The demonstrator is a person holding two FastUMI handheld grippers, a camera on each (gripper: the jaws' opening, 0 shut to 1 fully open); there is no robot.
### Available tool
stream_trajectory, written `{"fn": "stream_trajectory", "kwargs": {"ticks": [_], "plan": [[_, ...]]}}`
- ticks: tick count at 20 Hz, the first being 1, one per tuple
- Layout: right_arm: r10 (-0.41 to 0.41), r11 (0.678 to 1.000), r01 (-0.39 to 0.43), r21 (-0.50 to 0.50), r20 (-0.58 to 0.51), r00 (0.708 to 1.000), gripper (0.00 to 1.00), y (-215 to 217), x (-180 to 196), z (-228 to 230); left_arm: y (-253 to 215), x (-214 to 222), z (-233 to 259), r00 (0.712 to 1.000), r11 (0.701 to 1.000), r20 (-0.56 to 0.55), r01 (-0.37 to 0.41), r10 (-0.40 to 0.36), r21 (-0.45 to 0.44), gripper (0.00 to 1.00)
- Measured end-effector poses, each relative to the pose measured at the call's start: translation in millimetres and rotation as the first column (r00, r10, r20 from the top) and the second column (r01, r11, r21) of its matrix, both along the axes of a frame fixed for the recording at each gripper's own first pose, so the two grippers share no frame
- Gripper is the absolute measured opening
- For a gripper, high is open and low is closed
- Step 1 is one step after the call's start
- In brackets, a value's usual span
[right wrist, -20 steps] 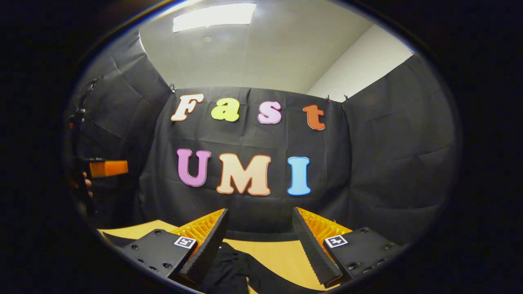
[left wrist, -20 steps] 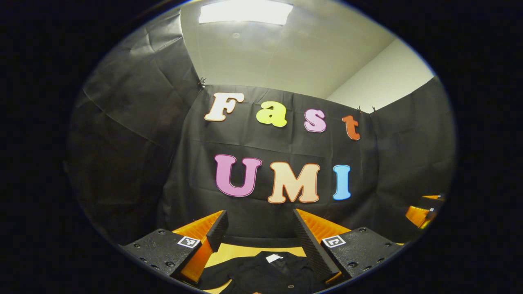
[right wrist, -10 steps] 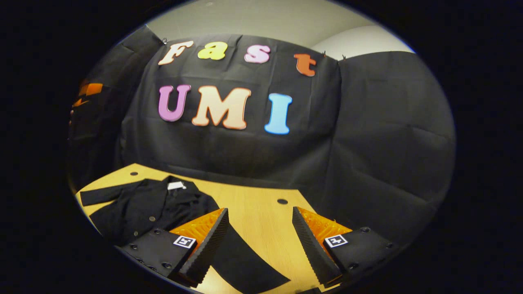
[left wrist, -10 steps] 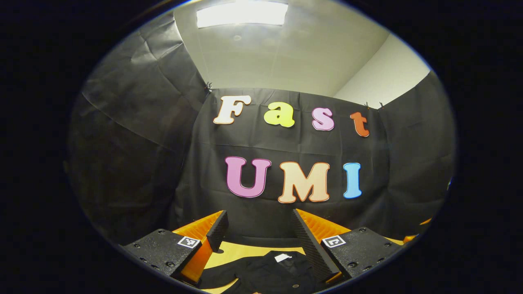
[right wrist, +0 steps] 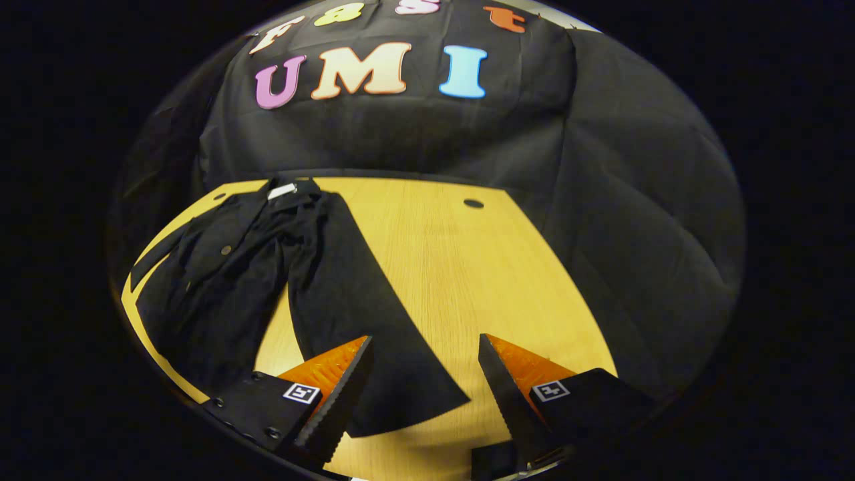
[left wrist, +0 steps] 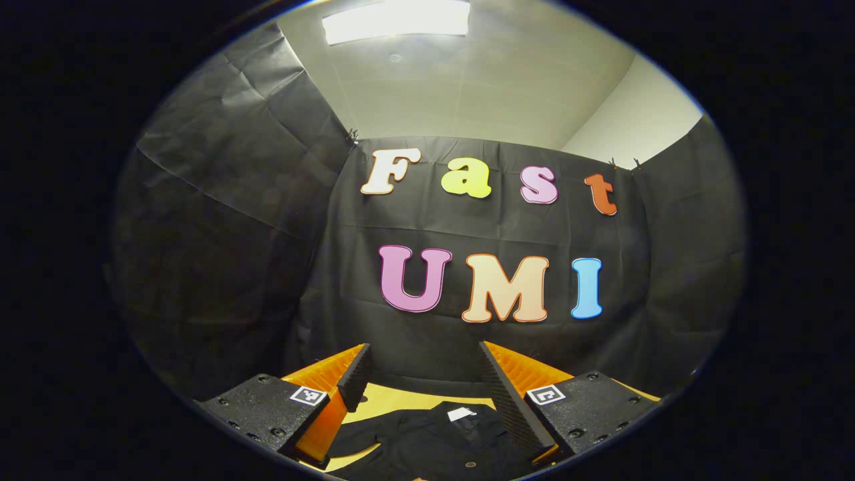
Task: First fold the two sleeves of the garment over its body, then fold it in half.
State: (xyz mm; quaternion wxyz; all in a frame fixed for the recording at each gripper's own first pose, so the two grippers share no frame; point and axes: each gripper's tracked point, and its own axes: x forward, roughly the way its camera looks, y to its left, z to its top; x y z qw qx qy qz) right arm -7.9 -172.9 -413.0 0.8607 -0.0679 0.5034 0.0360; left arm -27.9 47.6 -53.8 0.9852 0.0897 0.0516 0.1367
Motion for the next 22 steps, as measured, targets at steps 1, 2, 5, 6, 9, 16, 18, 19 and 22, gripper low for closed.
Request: {"fn": "stream_trajectory", "kwargs": {"ticks": [1,2,5,6,9,16,18,19,22], "plan": [[-0.003,1.000,0.003,0.002,-0.045,0.999,0.99,-1.0,-3.7,-10.2,-2.1,-0.7,-1.7,1.000,1.000,-0.004,-0.005,0.005,0.005,0.92],[-0.004,1.000,0.004,0.008,-0.079,0.997,0.99,-2.9,-10.0,-20.5,-3.4,-2.4,-3.1,1.000,1.000,-0.007,-0.008,0.008,0.008,0.92],[0.012,1.000,-0.007,0.029,-0.161,0.987,0.99,-3.8,-29.2,-45.4,-4.8,-5.2,-3.4,1.000,0.999,-0.014,-0.021,0.021,0.032,0.92],[0.009,0.999,0.000,0.054,-0.180,0.984,0.99,-3.3,-36.8,-45.4,-3.7,-5.7,-2.5,0.999,0.999,-0.019,-0.026,0.026,0.037,0.93],[-0.029,0.996,0.041,0.075,-0.156,0.987,0.70,0.2,-29.4,-45.4,-2.8,-9.6,1.7,0.999,0.998,-0.019,-0.032,0.033,0.055,0.92],[-0.208,0.962,0.229,0.146,-0.149,0.967,0.03,5.9,-23.2,-39.3,10.7,-5.3,-7.3,0.999,0.999,-0.045,-0.012,0.014,0.052,0.92],[-0.318,0.926,0.320,0.199,-0.038,0.947,0.04,15.1,8.4,-13.6,24.9,-1.2,-10.3,0.999,0.999,-0.049,-0.003,0.006,0.045,0.92],[-0.366,0.907,0.354,0.229,0.011,0.931,0.03,18.0,26.8,4.9,32.3,-0.1,-13.3,0.998,0.999,-0.062,-0.003,0.005,0.042,0.92],[-0.387,0.896,0.347,0.278,0.106,0.916,0.03,36.1,64.4,45.9,54.2,3.3,-6.7,0.999,0.999,-0.048,0.003,-0.002,0.034,0.93]]}}
